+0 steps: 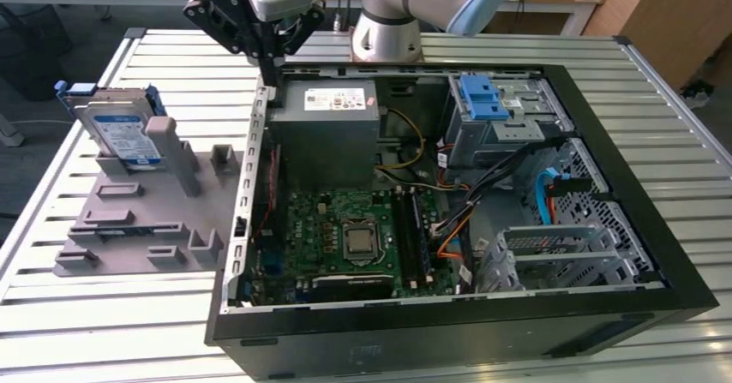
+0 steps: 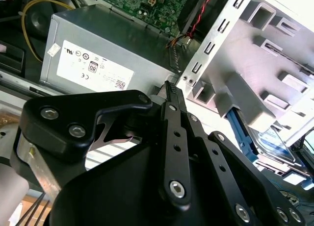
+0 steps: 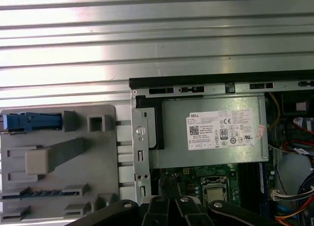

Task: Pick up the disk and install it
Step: 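Reach for the disk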

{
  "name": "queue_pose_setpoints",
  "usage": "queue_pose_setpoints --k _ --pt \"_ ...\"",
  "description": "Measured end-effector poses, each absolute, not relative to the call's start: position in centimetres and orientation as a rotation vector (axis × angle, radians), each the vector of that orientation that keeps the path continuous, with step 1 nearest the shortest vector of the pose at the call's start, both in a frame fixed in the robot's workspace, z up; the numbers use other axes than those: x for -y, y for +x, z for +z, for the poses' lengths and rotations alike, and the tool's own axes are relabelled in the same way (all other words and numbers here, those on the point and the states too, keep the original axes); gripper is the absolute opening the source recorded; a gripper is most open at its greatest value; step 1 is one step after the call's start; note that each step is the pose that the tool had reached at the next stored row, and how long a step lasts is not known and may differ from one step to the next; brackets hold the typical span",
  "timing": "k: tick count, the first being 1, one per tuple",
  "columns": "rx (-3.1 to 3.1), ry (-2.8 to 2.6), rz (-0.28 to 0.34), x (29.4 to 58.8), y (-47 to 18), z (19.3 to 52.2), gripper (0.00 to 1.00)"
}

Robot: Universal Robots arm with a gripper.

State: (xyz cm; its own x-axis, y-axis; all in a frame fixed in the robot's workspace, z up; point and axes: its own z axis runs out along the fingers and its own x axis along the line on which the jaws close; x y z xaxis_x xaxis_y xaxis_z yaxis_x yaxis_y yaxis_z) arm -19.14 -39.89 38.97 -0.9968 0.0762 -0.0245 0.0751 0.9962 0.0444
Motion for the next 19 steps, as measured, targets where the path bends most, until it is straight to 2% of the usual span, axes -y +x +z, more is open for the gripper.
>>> queue_pose_setpoints --k 19 --pt "-3.113 0.118 0.068 39.9 -20.9 38.7 0.11"
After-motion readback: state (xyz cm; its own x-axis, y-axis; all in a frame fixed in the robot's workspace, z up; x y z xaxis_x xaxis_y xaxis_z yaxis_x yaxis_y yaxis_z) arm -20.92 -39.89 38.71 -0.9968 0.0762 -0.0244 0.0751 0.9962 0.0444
